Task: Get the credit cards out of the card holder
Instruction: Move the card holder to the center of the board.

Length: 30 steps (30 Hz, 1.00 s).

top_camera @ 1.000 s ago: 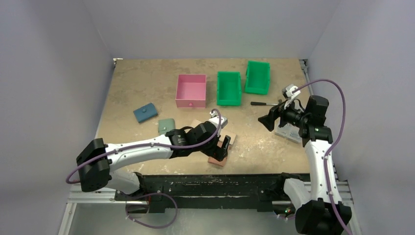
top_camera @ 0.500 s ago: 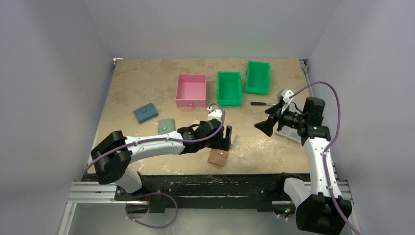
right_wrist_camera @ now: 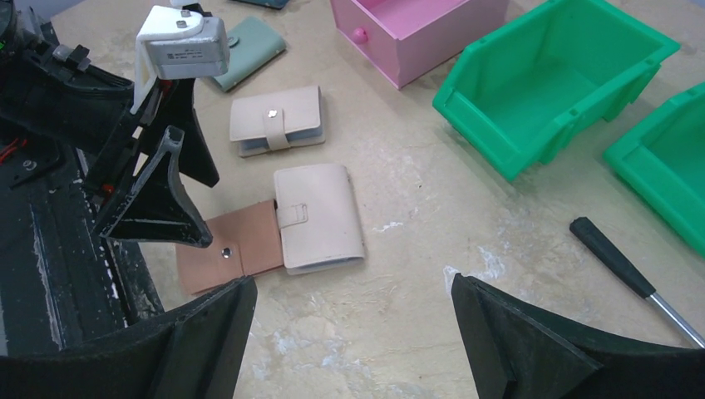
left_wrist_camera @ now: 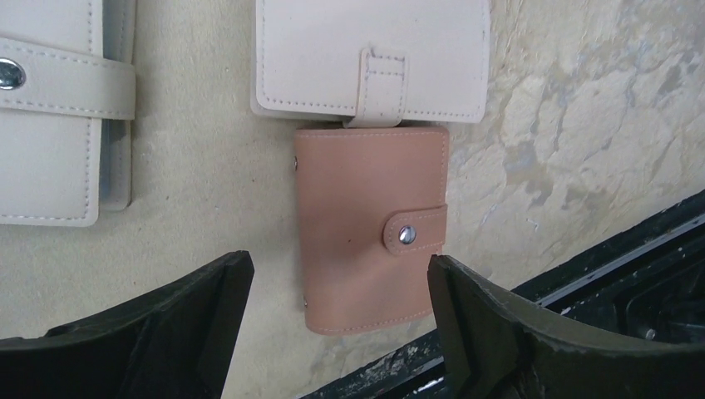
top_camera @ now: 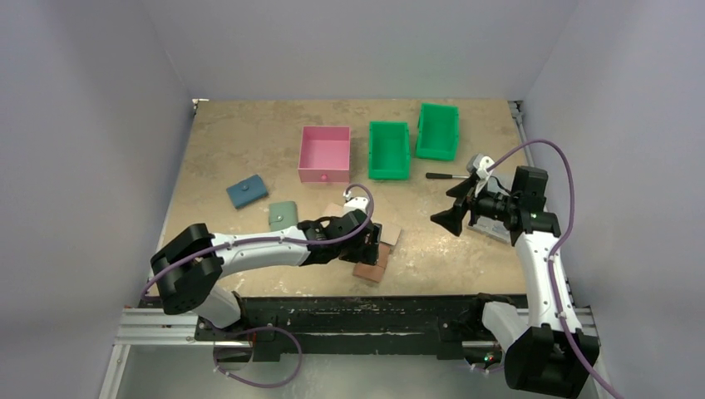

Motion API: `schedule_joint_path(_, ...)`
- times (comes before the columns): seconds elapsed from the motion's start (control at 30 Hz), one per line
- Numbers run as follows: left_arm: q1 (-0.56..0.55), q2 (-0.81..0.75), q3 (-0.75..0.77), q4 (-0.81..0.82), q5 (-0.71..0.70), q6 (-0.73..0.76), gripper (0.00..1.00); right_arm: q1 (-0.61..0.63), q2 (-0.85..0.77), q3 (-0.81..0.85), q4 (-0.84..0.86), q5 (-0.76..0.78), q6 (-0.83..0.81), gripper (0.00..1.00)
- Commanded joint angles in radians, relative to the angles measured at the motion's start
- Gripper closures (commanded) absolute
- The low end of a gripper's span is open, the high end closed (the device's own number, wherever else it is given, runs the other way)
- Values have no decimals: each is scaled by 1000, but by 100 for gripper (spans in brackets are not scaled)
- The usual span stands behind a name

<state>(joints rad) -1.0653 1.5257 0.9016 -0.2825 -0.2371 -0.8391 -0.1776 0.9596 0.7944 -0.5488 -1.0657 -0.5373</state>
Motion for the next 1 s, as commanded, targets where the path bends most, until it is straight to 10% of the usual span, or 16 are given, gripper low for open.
schedule_joint_path(0.0, -4, -30, -21, -21, 38, 64, 17, 11, 5, 9, -12, -16, -30, 1)
schedule_joint_path(0.97, 76, -90, -212, 363, 206, -28, 17, 29, 19, 1, -20, -30, -49, 1)
